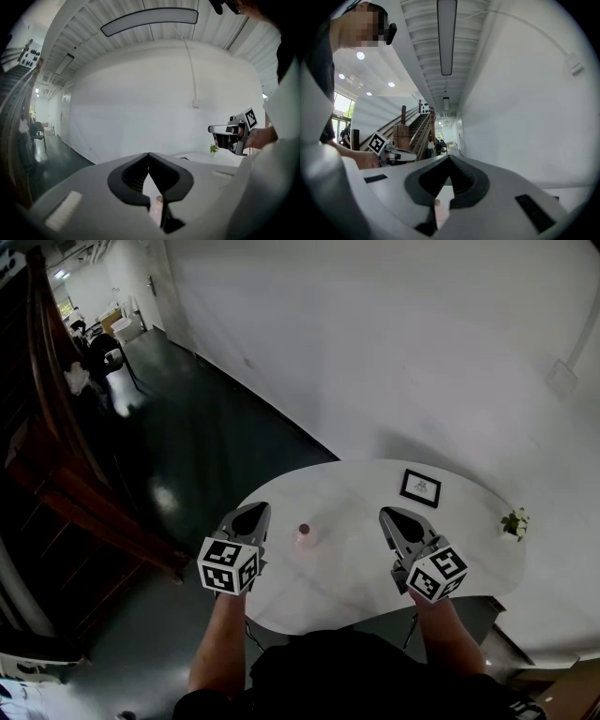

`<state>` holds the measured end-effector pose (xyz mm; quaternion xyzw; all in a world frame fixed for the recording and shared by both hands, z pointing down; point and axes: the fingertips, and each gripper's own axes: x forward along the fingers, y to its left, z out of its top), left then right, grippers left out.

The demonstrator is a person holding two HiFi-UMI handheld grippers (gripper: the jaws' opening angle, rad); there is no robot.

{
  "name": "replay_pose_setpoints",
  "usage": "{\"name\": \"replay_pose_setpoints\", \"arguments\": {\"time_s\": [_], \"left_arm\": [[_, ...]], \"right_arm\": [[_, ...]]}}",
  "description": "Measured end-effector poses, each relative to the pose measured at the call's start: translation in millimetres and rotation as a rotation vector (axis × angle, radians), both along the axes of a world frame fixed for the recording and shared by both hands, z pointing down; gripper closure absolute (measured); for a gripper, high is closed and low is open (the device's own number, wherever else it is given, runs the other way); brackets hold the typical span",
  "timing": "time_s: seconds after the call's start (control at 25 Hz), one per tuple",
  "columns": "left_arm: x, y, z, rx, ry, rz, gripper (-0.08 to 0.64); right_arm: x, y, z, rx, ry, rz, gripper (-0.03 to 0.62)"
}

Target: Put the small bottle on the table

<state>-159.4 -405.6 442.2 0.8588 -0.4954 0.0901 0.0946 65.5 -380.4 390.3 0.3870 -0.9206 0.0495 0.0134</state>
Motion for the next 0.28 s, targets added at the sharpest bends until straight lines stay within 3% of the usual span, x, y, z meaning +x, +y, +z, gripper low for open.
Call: {"name": "replay_pose_setpoints", "arguments": {"time_s": [0.28], "left_arm": [[-9.3, -1.2, -0.2, -0.007, 0.017, -0.022, 0.548]], "right_arm": [[1.0, -4.0, -3.2, 0.011, 0.009, 0.015, 0.583]]}}
